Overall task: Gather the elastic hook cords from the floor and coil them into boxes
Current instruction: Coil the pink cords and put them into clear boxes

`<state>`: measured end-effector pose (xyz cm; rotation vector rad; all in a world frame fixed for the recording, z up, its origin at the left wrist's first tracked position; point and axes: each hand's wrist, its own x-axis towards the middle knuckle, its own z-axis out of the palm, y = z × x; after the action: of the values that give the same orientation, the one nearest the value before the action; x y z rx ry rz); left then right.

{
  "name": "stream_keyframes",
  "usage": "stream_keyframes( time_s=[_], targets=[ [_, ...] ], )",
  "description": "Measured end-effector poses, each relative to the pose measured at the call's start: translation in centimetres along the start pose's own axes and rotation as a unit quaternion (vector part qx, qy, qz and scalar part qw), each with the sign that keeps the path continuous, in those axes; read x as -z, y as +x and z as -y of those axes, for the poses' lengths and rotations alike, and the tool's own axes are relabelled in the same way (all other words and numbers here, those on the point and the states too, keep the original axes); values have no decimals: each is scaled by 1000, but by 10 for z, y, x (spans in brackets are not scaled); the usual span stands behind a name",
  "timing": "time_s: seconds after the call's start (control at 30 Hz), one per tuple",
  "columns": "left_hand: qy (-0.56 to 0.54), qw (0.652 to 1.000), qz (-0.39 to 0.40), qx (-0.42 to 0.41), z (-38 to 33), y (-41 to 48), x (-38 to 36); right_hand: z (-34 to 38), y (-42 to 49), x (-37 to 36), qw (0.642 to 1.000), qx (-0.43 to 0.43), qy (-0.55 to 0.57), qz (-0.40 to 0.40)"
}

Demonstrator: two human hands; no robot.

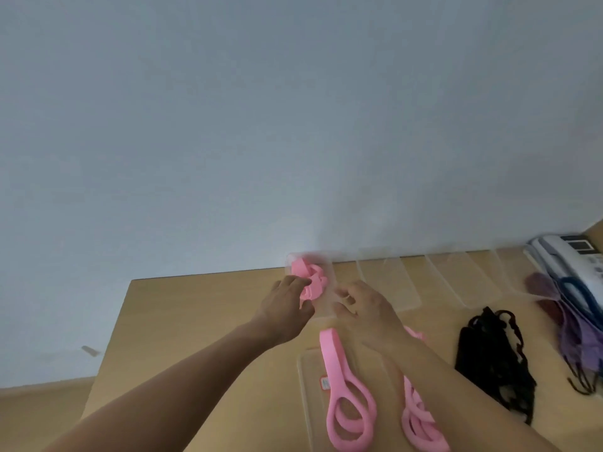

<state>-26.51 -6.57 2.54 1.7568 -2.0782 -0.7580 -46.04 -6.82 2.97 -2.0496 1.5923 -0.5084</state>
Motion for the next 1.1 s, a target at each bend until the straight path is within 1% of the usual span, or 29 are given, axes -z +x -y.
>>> stream_keyframes(
  time_s=[0.1, 0.17, 0.23, 0.37, 0.5, 0.63, 0.77, 0.87, 0.93, 0.97, 1.03, 1.1],
  targets=[
    [-13, 999, 26, -32, -2, -12, -7, -2, -32, -10, 998, -58, 9, 10],
    [-29, 997, 52, -45, -5, -21, -16, -6, -50, -16, 996, -81, 10, 32],
    [-36, 995, 83, -47, -7, -30, -24, -11, -63, -20, 992, -105, 1, 68],
    [-36, 990, 131, -28, -6, -42, -34, -24, -78, -29, 973, -147, -34, 172],
    [-47, 987, 152, 20, -9, -50, -39, -39, -90, -47, 958, -140, -84, 237],
    [-40, 985, 163, 49, -13, -59, -46, -44, -89, -51, 961, -95, -120, 232],
    [-29, 981, 180, 66, -20, -65, -48, -46, -93, -54, 956, -48, -164, 238],
    [-29, 981, 178, 74, -26, -65, -44, -48, -96, -54, 949, -12, -188, 253],
    [-28, 981, 176, 73, -31, -65, -41, -47, -97, -52, 950, -26, -171, 259],
    [-27, 982, 176, 70, -33, -66, -38, -46, -97, -49, 953, -56, -146, 261],
    [-28, 982, 178, 59, -38, -67, -32, -41, -93, -39, 952, -126, -60, 272],
    [-36, 983, 178, 40, -43, -70, -24, -35, -87, -22, 942, -178, 64, 277]
  ],
)
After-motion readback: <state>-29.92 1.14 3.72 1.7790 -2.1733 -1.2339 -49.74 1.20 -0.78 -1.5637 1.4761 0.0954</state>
